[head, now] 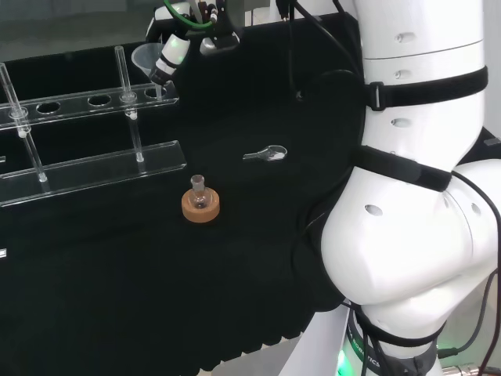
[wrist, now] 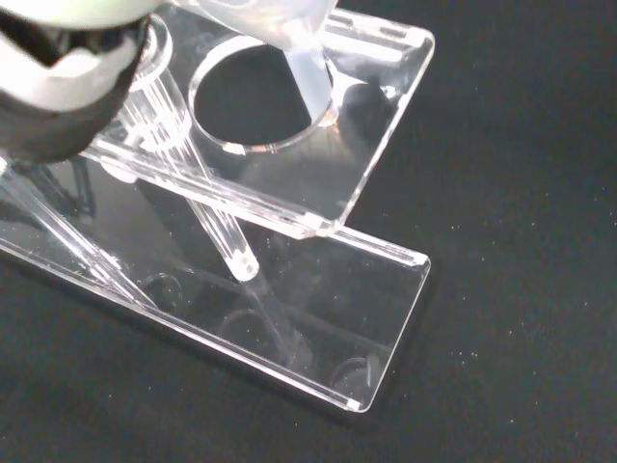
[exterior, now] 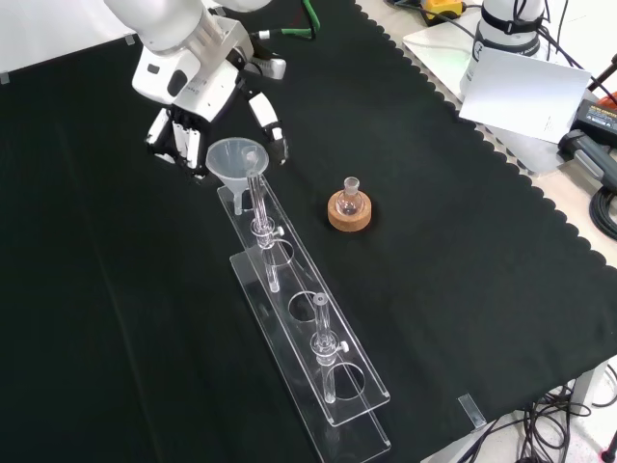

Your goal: Pick up the funnel from the transparent funnel stand.

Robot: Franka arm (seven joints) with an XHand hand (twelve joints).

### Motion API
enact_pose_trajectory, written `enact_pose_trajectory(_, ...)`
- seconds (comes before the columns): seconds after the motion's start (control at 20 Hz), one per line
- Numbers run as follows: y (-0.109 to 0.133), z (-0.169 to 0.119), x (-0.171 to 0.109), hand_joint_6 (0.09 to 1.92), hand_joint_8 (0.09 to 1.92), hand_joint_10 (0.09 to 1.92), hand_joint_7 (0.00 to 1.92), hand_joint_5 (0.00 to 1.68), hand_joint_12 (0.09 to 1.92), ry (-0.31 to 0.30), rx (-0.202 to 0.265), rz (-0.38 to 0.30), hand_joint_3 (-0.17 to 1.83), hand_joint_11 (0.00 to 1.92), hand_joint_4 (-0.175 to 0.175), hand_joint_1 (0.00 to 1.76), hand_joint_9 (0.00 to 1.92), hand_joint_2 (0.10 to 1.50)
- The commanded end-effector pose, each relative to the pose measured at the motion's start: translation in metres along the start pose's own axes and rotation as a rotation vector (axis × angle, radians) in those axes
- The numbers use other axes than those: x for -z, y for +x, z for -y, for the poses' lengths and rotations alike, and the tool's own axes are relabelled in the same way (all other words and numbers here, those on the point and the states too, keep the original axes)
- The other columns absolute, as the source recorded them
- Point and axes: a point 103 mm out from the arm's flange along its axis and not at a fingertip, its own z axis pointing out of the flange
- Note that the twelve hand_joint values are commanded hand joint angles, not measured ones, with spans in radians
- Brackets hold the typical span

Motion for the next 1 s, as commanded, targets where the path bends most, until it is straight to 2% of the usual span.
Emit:
enact_pose_trajectory(0.05, 0.003, 0.006, 0.008, 0.75, 0.60, 0.34, 1.13, 0.66, 1.56, -0.005, -0.003, 0.010, 0.56, 0.07, 0.009, 0.84, 0.95, 0.46)
enact_pose_trajectory(0.6, 0.016, 0.020, 0.044, 0.76, 0.60, 0.34, 1.14, 0.68, 1.55, -0.052, 0.005, 0.029, 0.62, 0.09, 0.009, 0.86, 0.97, 0.46)
enact_pose_trajectory(1.0, 0.019, 0.024, 0.046, 0.75, 0.60, 0.34, 1.15, 0.69, 1.55, -0.056, -0.011, 0.036, 0.66, 0.10, 0.010, 0.86, 0.98, 0.44)
